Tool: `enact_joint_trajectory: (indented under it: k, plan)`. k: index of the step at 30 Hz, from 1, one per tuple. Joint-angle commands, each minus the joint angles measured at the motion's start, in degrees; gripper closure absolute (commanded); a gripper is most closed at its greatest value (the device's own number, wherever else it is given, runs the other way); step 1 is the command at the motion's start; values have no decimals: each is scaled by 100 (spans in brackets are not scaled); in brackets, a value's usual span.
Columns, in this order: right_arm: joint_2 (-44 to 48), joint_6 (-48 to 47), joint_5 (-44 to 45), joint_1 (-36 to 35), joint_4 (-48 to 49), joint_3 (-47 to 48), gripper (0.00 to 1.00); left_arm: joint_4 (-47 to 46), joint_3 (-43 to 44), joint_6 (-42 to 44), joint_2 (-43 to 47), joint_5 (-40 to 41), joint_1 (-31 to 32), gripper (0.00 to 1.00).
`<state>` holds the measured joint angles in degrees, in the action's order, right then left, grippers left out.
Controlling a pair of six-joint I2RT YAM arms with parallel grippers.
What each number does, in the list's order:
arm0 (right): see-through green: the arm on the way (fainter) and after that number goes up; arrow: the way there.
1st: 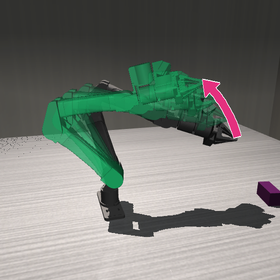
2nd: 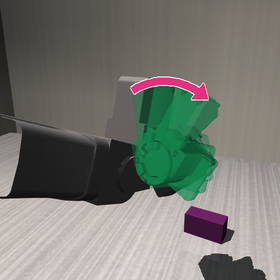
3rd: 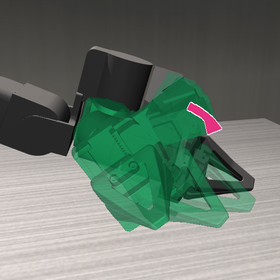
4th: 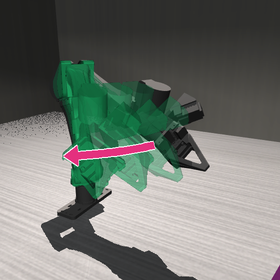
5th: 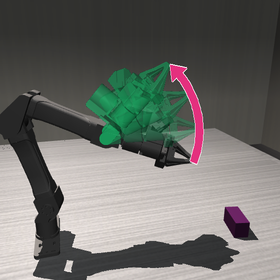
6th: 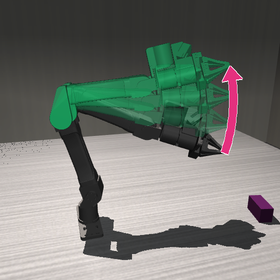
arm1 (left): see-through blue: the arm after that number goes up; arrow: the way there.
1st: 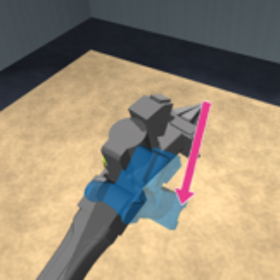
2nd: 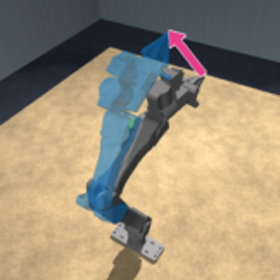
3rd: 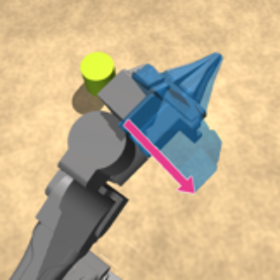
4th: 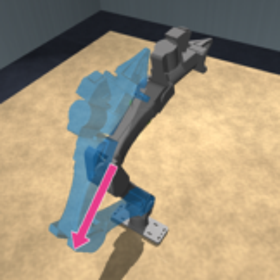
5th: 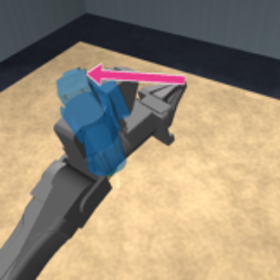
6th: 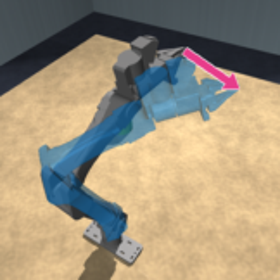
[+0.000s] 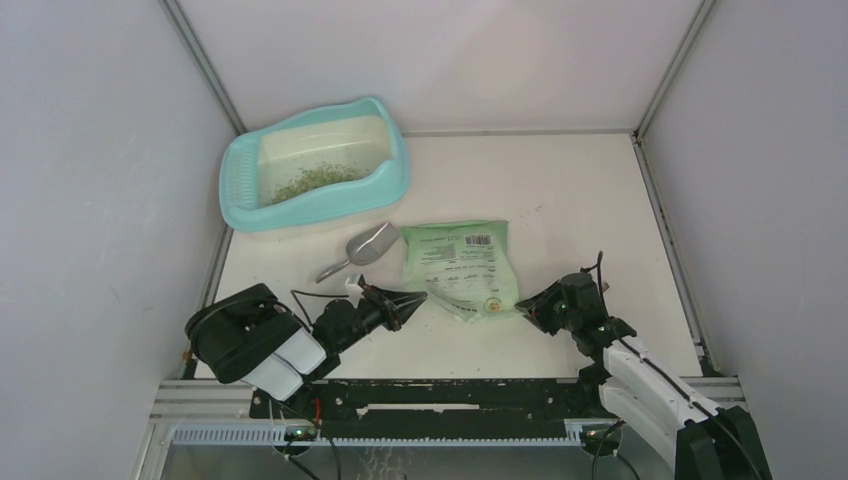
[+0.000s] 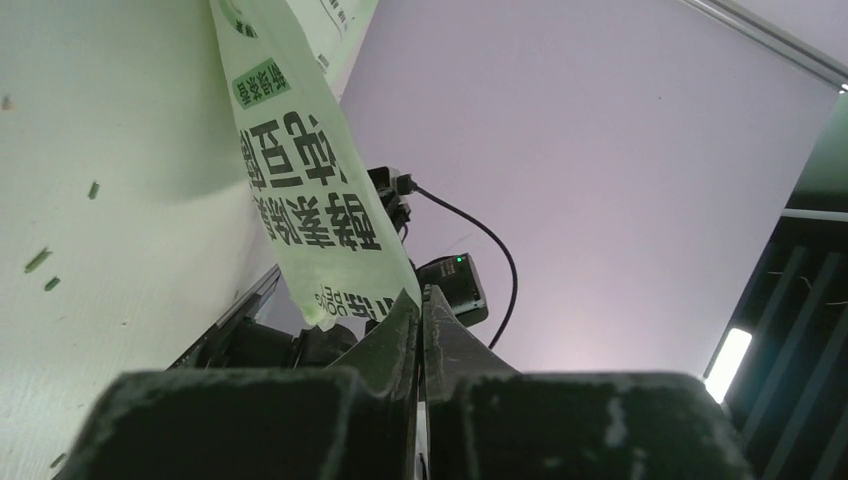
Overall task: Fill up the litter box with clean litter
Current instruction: Close the cat litter bag at the center of the board.
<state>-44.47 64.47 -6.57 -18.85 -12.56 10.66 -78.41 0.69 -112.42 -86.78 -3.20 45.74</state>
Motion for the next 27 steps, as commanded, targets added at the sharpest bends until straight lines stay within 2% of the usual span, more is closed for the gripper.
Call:
enact_joint_trajectory:
  k: [1, 4, 8, 10, 13, 16, 23, 27]
  plan:
    - [21, 2, -109, 179, 258, 11, 71, -456, -1168, 247, -144, 23, 69, 96]
    - [-4, 2, -236, 348, 318, 75, 84, -462, -1169, 313, -219, -30, 81, 97]
    - [-139, -87, -536, 561, 286, 291, 95, -458, -1174, 458, -189, -148, 98, 94]
    - [-235, -143, -621, 617, 189, 439, 100, -448, -1176, 594, -139, -255, 94, 85]
    - [-411, -241, -777, 667, 116, 657, 100, -380, -1179, 769, -74, -478, 144, 63]
    - [-628, -395, -885, 733, -17, 890, 100, -195, -1172, 899, -1, -620, 275, 52]
    - [-998, -1013, -1107, 1172, -545, 1480, 100, 93, -1172, 1284, 566, -781, 770, 52]
    - [-1273, -1367, -1272, 1603, -759, 1742, 100, 647, -1147, 1507, 1179, -854, 902, 53]
